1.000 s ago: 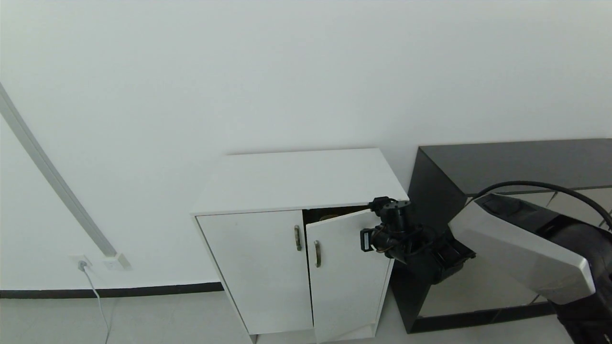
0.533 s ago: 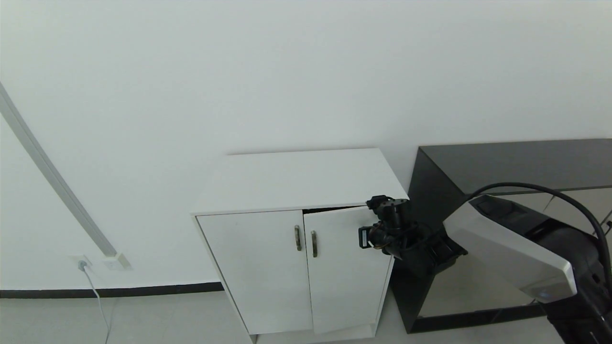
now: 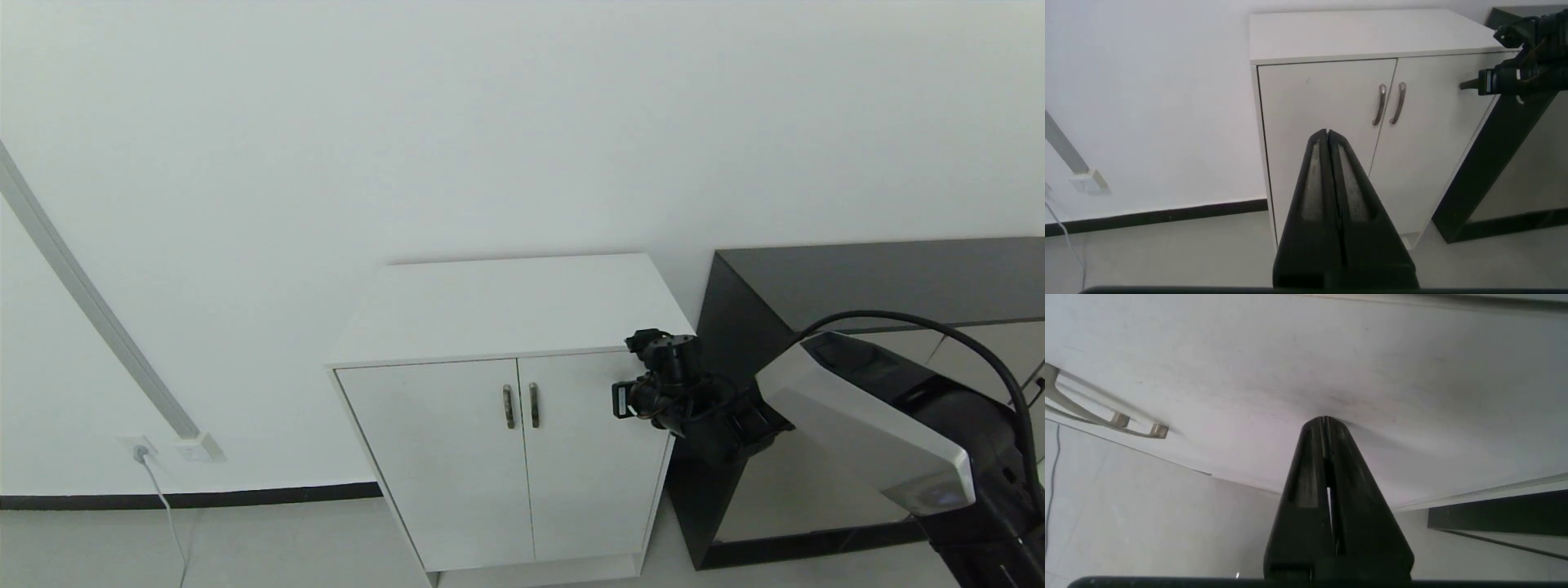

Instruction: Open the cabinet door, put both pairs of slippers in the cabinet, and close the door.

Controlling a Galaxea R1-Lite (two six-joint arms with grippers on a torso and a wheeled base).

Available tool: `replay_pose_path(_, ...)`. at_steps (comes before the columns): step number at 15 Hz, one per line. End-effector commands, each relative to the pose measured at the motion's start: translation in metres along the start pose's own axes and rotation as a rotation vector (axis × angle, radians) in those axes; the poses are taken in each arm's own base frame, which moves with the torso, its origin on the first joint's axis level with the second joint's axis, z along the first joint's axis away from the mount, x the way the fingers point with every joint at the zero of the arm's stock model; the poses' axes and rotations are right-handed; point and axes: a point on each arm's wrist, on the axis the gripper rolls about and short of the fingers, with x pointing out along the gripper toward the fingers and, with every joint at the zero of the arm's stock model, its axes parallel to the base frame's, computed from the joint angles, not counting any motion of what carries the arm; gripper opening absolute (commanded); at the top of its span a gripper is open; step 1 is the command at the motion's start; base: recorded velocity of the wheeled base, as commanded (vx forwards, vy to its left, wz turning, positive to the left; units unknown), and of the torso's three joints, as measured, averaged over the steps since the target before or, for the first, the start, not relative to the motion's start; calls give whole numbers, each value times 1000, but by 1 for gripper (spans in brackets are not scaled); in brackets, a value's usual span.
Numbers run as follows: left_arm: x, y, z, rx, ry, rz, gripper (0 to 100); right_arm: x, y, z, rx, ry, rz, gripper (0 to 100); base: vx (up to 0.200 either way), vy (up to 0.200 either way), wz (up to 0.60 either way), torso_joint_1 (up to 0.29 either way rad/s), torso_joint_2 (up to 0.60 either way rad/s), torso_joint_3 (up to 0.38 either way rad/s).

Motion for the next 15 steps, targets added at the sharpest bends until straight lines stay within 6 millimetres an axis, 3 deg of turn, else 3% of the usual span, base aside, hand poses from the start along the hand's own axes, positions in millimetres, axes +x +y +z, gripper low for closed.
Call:
replay_pose_path(1,0,0,0,-2,2,0,0,0,0,1,1,-3,0,0,0,0,0,0,0,0)
replay_pose_path(9,0,0,0,0,2,0,0,-6,0,4,1,-5,1,0,0,0,0,0,0,0)
replay_pose_path(13,0,0,0,0,2,1,0,-39,-2,18,3,-22,-1,0,0,0,0,0,0,0)
replay_pose_path(15,0,0,0,0,2,1,0,-77,-6,26,8,-46,-4,0,0,0,0,0,0,0)
